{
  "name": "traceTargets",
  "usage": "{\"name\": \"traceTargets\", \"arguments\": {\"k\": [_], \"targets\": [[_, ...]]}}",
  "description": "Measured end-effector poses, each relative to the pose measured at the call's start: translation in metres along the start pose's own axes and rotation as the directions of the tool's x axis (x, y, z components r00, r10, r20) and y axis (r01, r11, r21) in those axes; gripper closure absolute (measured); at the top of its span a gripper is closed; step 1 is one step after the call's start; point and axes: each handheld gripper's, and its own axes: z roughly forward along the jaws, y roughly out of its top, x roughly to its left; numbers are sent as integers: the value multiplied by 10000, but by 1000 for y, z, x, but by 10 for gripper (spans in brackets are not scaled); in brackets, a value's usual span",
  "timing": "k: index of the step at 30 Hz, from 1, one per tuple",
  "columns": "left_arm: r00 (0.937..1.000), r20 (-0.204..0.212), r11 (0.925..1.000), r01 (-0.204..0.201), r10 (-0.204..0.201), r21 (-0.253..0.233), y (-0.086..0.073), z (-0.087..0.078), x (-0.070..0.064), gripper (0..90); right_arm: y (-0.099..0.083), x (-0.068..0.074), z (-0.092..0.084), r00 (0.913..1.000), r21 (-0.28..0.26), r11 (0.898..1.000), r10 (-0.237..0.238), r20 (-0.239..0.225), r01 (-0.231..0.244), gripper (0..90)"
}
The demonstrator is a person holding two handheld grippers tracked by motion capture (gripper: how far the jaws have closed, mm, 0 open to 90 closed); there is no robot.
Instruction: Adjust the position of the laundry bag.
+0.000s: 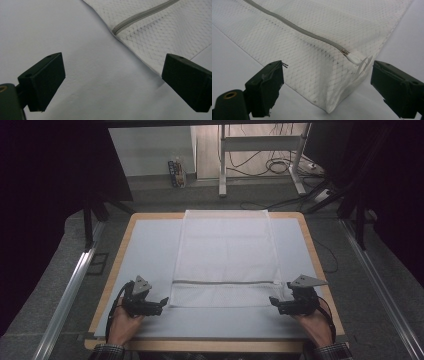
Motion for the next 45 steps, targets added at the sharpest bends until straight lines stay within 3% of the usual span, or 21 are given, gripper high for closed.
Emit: {"name": "traceTargets", "arguments": {"k": [2,6,14,18,24,26,32,38,40,45], "targets": [[10000,-33,10000,-76,76,5,0,0,-1,50,1,0,1,10000,2,10000,-17,44,17,105],[9995,300,9999,71,-68,-91,2,3,0,59,4,1,3,9996,84,9996,-271,77,271,96],[9988,471,9997,153,-144,-181,10,10,1,68,10,-1,7,9999,96,9999,-118,-97,119,86],[9992,384,9999,54,-59,130,17,15,2,65,13,-3,9,10000,10,10000,-24,-93,24,85],[9976,677,9992,127,-152,371,27,26,3,55,17,-10,14,9994,-76,9994,339,118,-338,64],[9961,831,9991,281,-306,306,33,30,5,50,20,-14,18,9968,-105,9968,798,64,-797,36],[9905,1206,9977,640,-663,229,48,43,10,36,24,-18,23,9981,-92,9980,623,37,-623,5],[9925,1012,9974,653,-682,318,55,51,15,54,29,-21,27,9977,-19,9977,674,115,-674,4],[9975,585,9992,382,-387,94,59,53,17,121,31,-27,31,9966,149,9969,771,277,-776,28],[9963,760,9992,390,-396,104,63,62,20,146,34,-37,32,9937,94,9952,970,566,-977,92]]}}
